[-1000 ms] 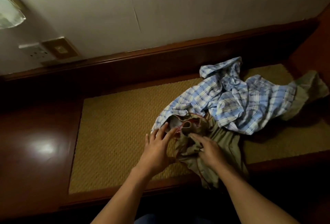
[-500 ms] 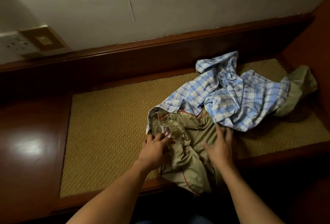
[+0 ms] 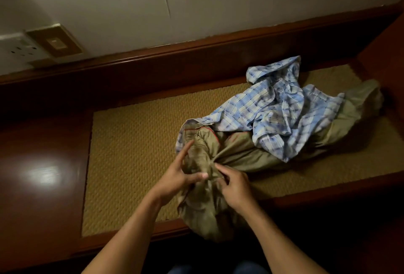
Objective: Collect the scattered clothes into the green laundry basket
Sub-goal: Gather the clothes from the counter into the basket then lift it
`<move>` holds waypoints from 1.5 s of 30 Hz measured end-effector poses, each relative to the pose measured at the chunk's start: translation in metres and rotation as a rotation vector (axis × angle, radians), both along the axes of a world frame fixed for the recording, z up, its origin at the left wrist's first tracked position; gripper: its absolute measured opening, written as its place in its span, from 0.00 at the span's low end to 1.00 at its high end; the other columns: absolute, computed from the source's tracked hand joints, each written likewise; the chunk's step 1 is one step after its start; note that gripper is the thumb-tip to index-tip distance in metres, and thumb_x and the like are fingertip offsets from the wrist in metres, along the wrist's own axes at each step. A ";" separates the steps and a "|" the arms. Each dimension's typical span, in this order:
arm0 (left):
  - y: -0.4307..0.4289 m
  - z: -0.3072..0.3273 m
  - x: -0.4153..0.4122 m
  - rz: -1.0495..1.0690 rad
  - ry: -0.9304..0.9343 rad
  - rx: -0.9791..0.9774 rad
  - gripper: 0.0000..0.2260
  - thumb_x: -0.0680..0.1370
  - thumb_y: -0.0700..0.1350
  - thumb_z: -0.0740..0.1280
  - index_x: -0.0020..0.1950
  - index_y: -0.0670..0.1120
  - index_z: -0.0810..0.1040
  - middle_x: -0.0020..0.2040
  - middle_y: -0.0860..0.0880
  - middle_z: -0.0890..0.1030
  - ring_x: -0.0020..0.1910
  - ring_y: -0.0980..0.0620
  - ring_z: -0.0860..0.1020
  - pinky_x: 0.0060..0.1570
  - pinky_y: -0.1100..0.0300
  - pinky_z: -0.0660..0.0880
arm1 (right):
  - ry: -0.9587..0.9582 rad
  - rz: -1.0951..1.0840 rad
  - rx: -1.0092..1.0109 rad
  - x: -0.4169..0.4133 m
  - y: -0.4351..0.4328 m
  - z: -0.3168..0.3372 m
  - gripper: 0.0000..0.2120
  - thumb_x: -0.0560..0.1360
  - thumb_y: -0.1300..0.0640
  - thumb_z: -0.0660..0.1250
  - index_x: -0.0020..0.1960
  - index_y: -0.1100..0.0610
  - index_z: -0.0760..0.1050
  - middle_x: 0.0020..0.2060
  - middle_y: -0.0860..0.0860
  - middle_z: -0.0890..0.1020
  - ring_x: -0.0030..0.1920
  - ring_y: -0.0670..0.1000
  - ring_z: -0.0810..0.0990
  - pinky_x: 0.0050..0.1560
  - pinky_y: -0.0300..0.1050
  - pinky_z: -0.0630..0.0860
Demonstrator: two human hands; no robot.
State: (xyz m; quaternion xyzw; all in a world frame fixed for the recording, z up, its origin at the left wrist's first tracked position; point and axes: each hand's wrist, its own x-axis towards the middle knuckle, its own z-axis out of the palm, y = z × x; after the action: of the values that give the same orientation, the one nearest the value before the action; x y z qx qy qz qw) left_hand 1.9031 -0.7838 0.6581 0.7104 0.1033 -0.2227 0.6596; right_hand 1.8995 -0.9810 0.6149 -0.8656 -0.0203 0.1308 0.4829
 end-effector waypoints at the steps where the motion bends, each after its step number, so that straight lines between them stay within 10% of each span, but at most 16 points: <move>1: 0.006 -0.002 0.002 -0.108 -0.057 0.077 0.49 0.66 0.46 0.83 0.79 0.62 0.59 0.76 0.54 0.65 0.73 0.62 0.68 0.72 0.55 0.69 | 0.002 0.033 0.063 0.001 0.006 0.006 0.22 0.73 0.70 0.69 0.66 0.58 0.79 0.61 0.50 0.83 0.62 0.42 0.78 0.64 0.27 0.67; 5: 0.018 -0.010 0.009 -0.334 -0.147 0.393 0.57 0.59 0.55 0.85 0.80 0.65 0.54 0.79 0.50 0.47 0.77 0.60 0.43 0.77 0.56 0.46 | 0.144 0.136 0.275 0.016 0.020 0.027 0.26 0.75 0.68 0.62 0.71 0.54 0.74 0.66 0.43 0.78 0.69 0.40 0.74 0.71 0.35 0.66; 13: -0.003 -0.038 0.002 -0.121 -0.307 0.696 0.11 0.72 0.47 0.72 0.54 0.52 0.81 0.53 0.51 0.72 0.53 0.48 0.77 0.52 0.59 0.73 | -0.097 0.253 -0.083 0.045 -0.003 0.041 0.23 0.75 0.65 0.67 0.68 0.48 0.78 0.59 0.46 0.82 0.61 0.47 0.77 0.67 0.48 0.73; 19: 0.009 -0.031 -0.005 0.247 -0.300 0.695 0.13 0.68 0.30 0.69 0.46 0.46 0.82 0.50 0.47 0.76 0.49 0.50 0.76 0.51 0.62 0.70 | 0.111 0.405 -0.547 0.047 -0.034 0.019 0.42 0.72 0.28 0.64 0.79 0.34 0.48 0.80 0.47 0.55 0.80 0.53 0.48 0.78 0.58 0.46; 24: 0.032 0.000 0.020 0.863 -0.176 0.310 0.12 0.75 0.30 0.68 0.45 0.48 0.78 0.47 0.48 0.81 0.47 0.52 0.79 0.49 0.62 0.78 | 0.156 0.491 -0.457 0.031 -0.019 0.022 0.50 0.63 0.18 0.56 0.79 0.33 0.45 0.80 0.43 0.56 0.79 0.50 0.54 0.76 0.58 0.45; 30: 0.051 0.003 0.034 1.065 0.173 -0.332 0.18 0.77 0.38 0.71 0.66 0.38 0.76 0.59 0.40 0.82 0.52 0.46 0.82 0.45 0.57 0.82 | 0.212 0.458 -0.313 0.020 0.037 0.025 0.61 0.56 0.20 0.64 0.78 0.36 0.34 0.81 0.46 0.49 0.80 0.51 0.50 0.77 0.63 0.51; 33: 0.051 0.002 0.026 0.970 0.241 -0.396 0.16 0.78 0.34 0.67 0.66 0.36 0.77 0.59 0.36 0.82 0.54 0.42 0.82 0.51 0.51 0.83 | 0.208 0.462 -0.497 0.009 0.047 -0.004 0.52 0.69 0.41 0.71 0.81 0.42 0.40 0.80 0.52 0.56 0.78 0.57 0.58 0.75 0.59 0.59; 37: 0.066 -0.002 0.015 0.801 0.240 -0.231 0.16 0.78 0.35 0.66 0.66 0.41 0.77 0.60 0.37 0.82 0.57 0.39 0.83 0.52 0.47 0.82 | 0.154 0.228 -0.418 0.012 0.039 -0.020 0.20 0.74 0.56 0.70 0.65 0.47 0.75 0.58 0.52 0.82 0.58 0.57 0.80 0.53 0.49 0.78; 41: 0.087 0.024 0.003 0.567 0.157 -0.011 0.27 0.74 0.41 0.75 0.70 0.58 0.72 0.63 0.50 0.80 0.54 0.51 0.84 0.49 0.48 0.82 | 0.105 0.067 -0.216 0.030 0.038 -0.001 0.10 0.68 0.59 0.74 0.49 0.56 0.82 0.41 0.55 0.85 0.45 0.59 0.82 0.41 0.46 0.73; 45: 0.106 0.047 -0.004 0.257 0.033 0.032 0.46 0.66 0.48 0.83 0.74 0.72 0.61 0.78 0.54 0.63 0.72 0.47 0.70 0.60 0.43 0.78 | -0.029 -0.094 -0.040 0.056 0.060 0.053 0.10 0.64 0.66 0.73 0.45 0.58 0.83 0.35 0.52 0.84 0.38 0.53 0.81 0.39 0.47 0.75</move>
State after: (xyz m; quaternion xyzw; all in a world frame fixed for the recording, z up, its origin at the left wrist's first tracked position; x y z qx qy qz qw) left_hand 1.8993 -0.6777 0.7053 0.6980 0.2080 -0.1462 0.6694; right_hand 1.9554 -0.9214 0.6679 -0.8770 0.0162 0.0957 0.4706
